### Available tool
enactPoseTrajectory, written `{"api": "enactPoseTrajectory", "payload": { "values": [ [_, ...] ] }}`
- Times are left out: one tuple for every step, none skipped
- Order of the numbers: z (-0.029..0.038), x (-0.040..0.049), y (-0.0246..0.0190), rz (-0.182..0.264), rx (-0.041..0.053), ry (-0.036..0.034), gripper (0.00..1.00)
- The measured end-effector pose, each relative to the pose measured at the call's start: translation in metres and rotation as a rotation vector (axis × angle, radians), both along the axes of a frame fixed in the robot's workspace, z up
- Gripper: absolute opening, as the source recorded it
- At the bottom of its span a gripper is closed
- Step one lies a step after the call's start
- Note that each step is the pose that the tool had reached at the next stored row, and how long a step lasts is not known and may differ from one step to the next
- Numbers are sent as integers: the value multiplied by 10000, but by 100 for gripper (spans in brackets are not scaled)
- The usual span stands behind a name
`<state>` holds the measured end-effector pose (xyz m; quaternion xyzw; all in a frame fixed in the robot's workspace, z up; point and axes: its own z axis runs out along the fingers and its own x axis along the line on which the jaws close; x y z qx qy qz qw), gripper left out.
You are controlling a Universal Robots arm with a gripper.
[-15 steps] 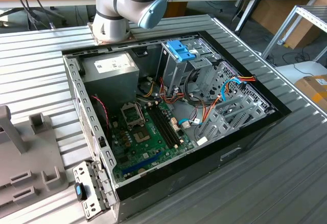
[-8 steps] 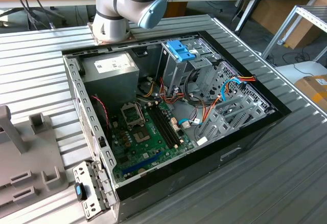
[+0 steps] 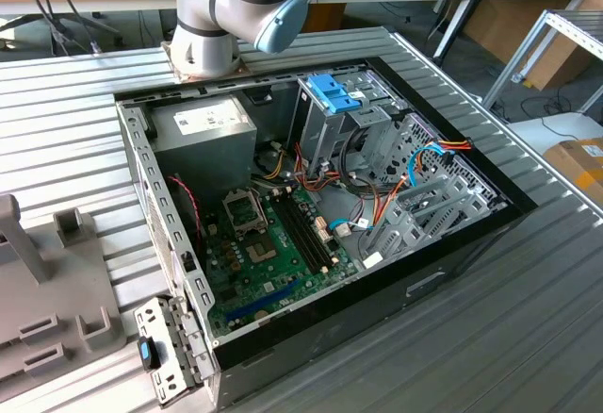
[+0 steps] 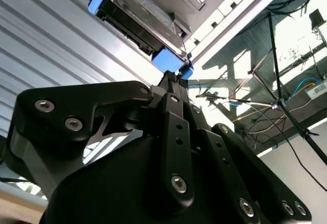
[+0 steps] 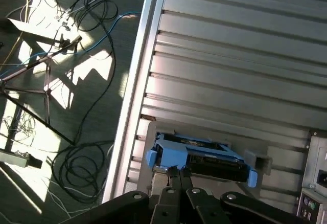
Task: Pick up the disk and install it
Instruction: 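Pick up the disk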
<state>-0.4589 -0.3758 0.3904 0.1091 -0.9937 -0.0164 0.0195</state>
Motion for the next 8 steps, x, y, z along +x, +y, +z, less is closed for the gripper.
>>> {"api": "enactPoseTrajectory", "payload": {
  "values": [
    [0,0,0,237,0,1,11],
    [0,0,0,372,0,1,11],
    [0,0,0,556,0,0,11],
    [0,0,0,797,0,0,11],
    [0,0,0,1023,-1,1,11],
    [0,0,0,1198,0,0,11],
    [0,0,0,1515,0,0,11],
    [0,0,0,1774,-1,0,11]
  ]
}}
